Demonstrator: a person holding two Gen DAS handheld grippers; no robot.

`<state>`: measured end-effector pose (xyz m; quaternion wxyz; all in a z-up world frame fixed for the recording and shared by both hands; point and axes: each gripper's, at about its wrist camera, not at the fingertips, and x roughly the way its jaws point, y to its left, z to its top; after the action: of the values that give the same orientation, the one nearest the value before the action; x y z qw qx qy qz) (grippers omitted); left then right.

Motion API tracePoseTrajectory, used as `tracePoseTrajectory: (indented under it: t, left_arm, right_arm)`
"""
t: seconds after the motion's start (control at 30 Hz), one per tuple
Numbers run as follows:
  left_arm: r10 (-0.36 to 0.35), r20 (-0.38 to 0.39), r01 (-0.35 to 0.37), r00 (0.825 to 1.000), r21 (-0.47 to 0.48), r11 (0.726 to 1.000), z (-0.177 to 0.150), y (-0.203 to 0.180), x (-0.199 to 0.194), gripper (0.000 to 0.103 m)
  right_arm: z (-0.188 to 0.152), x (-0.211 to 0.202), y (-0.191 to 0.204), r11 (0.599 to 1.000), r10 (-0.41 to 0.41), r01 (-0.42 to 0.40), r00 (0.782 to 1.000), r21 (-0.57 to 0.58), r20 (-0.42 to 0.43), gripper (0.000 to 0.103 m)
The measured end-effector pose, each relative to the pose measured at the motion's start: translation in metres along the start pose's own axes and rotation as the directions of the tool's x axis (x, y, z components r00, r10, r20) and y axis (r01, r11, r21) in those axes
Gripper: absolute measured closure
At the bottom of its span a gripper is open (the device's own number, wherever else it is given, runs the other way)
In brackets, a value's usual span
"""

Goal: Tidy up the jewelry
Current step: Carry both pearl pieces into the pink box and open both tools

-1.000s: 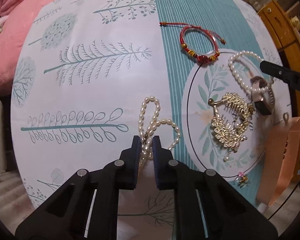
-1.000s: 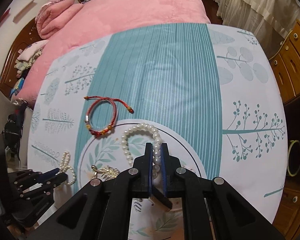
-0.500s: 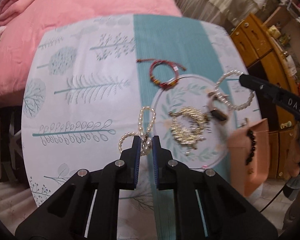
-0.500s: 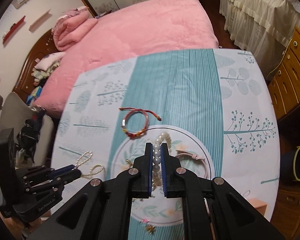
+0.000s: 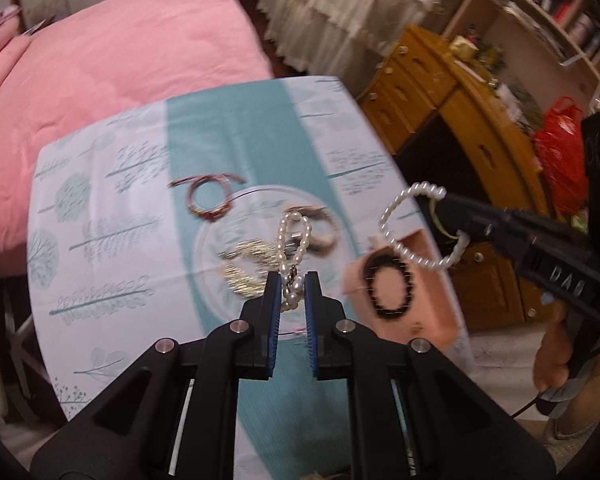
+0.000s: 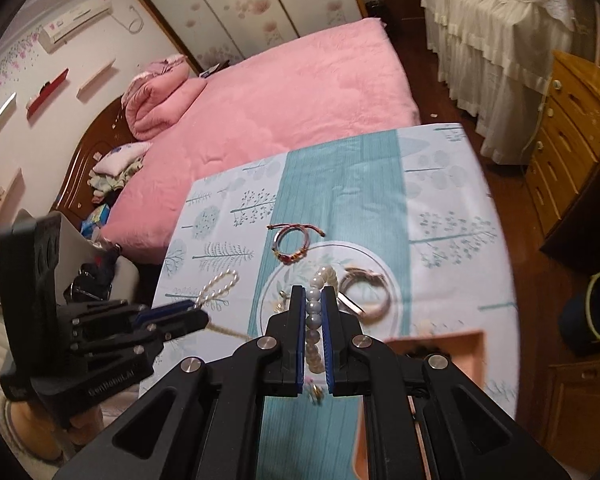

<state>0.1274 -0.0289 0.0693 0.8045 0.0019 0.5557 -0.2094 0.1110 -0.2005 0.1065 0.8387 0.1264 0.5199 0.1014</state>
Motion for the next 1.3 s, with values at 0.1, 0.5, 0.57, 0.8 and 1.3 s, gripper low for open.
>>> tracePoseTrajectory:
  t: [0.1, 0.5, 0.57, 0.8, 1.3]
  left_arm:
    - [-0.028, 0.006, 0.028, 1.000, 0.042, 0.999, 0.006, -0.028, -0.008, 0.094]
    - [-0.129, -0.058, 0.138, 0.990, 0.204, 0.969, 0.003, -0.129, 0.012, 0.094]
    - [-0.127, -0.088, 0.144, 0.988, 0.233, 0.962, -0.006, -0.140, 0.027, 0.094]
    - [-0.123, -0.217, 0.180, 0.968, 0.267, 0.947, -0.045, -0.153, 0.086, 0.094]
    - [-0.030, -0.263, 0.099, 0.964, 0.257, 0.961, -0.075, -0.136, 0.113, 0.064]
  right_arm:
    - [-0.017, -0.031, -0.017, 0.999, -0.011, 0.010, 1.000, 0.032, 0.019, 0.096]
    - [-0.100, -0.065, -0.081, 0.987, -0.066, 0.070, 0.997, 0.143, -0.034, 0.096]
    - [-0.111, -0.060, -0.089, 0.984, -0.075, 0.082, 0.996, 0.160, -0.051, 0.096]
    - [-0.138, -0.044, -0.116, 0.972, -0.079, 0.099, 0.992, 0.213, -0.101, 0.096]
    - [-0.132, -0.009, -0.112, 0.978, -0.128, 0.150, 0.980, 0.145, -0.150, 0.096]
